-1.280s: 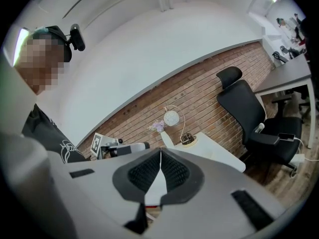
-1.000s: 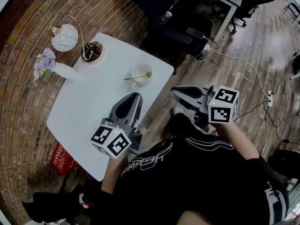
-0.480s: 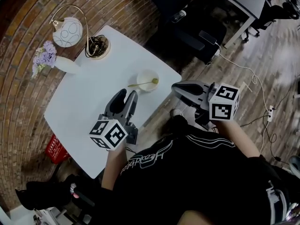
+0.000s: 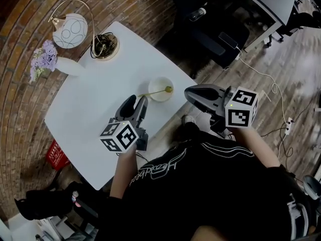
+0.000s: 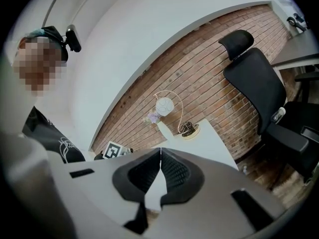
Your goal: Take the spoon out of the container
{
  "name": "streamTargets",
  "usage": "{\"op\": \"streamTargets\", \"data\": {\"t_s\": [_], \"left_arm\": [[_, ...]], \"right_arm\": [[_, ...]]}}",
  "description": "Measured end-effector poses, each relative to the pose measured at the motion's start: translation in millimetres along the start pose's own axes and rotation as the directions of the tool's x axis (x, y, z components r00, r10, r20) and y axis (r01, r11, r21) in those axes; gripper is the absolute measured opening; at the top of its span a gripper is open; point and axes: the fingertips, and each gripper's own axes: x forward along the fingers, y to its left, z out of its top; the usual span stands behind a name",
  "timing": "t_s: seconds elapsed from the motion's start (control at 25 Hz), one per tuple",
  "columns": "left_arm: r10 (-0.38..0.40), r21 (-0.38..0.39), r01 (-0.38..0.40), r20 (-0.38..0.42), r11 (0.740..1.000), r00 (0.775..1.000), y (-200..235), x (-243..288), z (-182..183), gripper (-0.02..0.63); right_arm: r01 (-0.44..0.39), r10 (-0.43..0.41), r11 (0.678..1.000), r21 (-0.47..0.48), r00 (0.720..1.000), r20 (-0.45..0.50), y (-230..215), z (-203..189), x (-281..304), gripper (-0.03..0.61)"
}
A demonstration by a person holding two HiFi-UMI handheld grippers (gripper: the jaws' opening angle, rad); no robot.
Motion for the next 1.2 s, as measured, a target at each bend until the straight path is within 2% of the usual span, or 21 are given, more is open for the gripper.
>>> {"op": "streamTargets", "data": {"t_s": [0.36,0.64,0.84,1.2], "left_arm": [[0.019,-0.021,-0.02,-0.058,1.0,0.998,12.5,21.0,-19.3,0.171],[0.002,-0.028,-0.004,-0.07,1.0,0.998,11.4,31.0,-23.4,0.132],[-0.016,-0.032,0.013,-0.087,0.999,0.996,10.7,35.8,-28.2,0.078],[-0.015,-0.042,0.012,-0.067,0.999,0.998,9.6,36.5,-24.9,0.017]], "right_arm": [[0.001,-0.001,1.0,0.016,1.0,-0.027,-15.1,-0.9,6.2,-0.003],[0.006,-0.004,0.999,0.032,0.999,-0.039,-22.0,-6.1,9.6,-0.003],[0.018,-0.016,0.999,0.044,0.999,-0.046,-24.2,-11.2,8.7,-0.003],[0.031,-0.029,0.998,0.051,0.999,-0.041,-26.0,-14.9,5.9,-0.003]]}}
